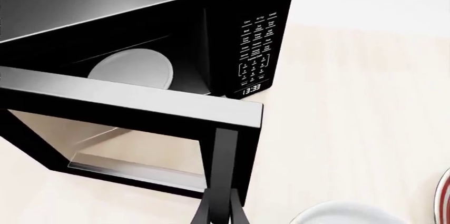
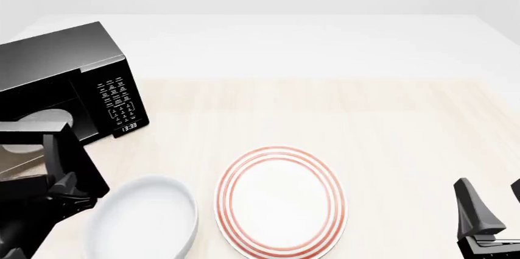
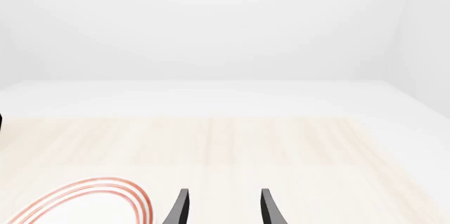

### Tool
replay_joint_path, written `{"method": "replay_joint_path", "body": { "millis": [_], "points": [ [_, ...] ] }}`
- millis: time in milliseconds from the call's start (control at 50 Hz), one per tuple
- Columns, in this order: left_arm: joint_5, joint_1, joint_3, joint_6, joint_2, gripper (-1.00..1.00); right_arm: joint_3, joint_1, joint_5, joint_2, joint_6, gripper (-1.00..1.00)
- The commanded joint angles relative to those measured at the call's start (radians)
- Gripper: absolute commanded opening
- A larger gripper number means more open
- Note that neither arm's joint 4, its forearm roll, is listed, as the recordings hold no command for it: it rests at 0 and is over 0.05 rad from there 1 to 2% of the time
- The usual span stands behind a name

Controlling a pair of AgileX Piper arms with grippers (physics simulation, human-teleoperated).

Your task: Open the microwave.

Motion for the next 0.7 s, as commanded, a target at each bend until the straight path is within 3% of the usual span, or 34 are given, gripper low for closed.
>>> {"method": "replay_joint_path", "body": {
  "millis": [20,240,260,420,700],
  "points": [
    [-0.188,-0.058,-0.064,-0.043,-0.039,-1.00,0.000,0.000,0.000,0.000,0.000,1.00],
    [-0.182,-0.051,-0.069,-0.047,-0.034,-1.00,0.000,0.000,0.000,0.000,0.000,1.00],
    [-0.185,-0.052,-0.069,-0.047,-0.029,1.00,0.000,0.000,0.000,0.000,0.000,1.00],
    [-0.188,-0.066,-0.072,-0.062,-0.015,1.00,0.000,0.000,0.000,0.000,0.000,1.00],
    [-0.174,-0.015,-0.059,-0.061,-0.036,1.00,0.000,0.000,0.000,0.000,0.000,1.00]
  ]
}}
